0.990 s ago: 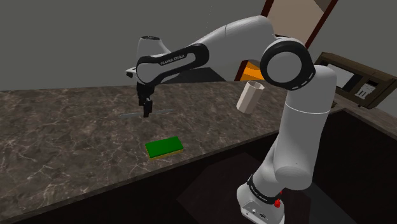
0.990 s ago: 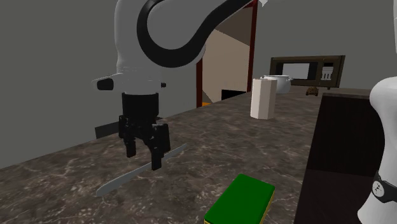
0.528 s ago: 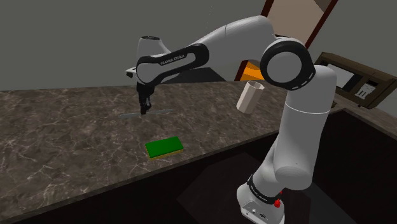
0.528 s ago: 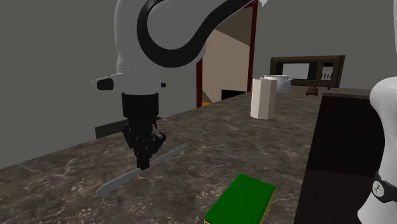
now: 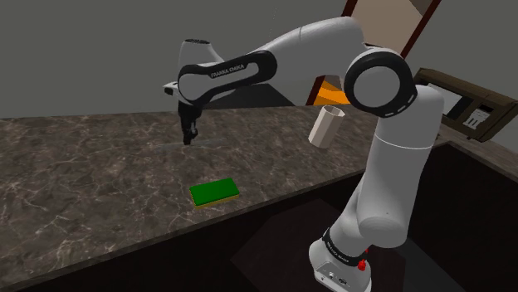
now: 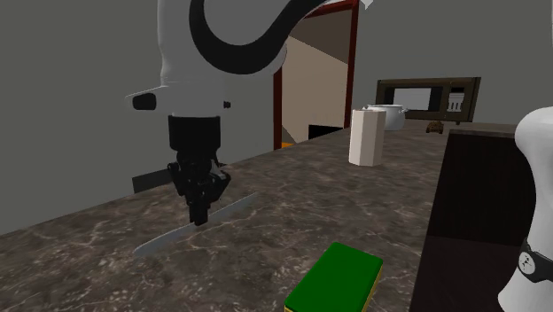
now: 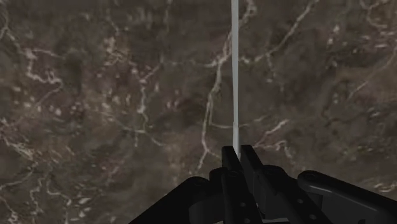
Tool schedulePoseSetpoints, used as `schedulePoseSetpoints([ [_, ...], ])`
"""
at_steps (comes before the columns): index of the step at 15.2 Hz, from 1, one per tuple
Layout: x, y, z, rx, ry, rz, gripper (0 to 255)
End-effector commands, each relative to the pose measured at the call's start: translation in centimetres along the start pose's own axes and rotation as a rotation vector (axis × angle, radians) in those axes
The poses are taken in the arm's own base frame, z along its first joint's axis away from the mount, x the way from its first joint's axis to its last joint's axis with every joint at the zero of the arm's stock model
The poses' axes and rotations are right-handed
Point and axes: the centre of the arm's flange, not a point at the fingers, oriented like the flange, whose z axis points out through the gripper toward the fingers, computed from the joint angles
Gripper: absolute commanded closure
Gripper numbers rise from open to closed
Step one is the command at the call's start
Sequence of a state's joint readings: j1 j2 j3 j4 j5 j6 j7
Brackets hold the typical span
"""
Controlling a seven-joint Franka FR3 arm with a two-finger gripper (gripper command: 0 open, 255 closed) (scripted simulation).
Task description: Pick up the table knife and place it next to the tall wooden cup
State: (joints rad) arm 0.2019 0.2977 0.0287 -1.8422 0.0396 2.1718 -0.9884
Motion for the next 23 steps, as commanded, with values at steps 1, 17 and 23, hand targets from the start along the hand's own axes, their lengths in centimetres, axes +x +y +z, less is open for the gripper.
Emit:
schedulePoseSetpoints([
  [1,0.0,0.1,-1.0,0.0,0.0,0.0,255],
  [17,0.5,0.1,-9.5,0.0,0.0,0.0,255],
  [23,0.6,0.1,-12.6,0.0,0.0,0.0,255],
])
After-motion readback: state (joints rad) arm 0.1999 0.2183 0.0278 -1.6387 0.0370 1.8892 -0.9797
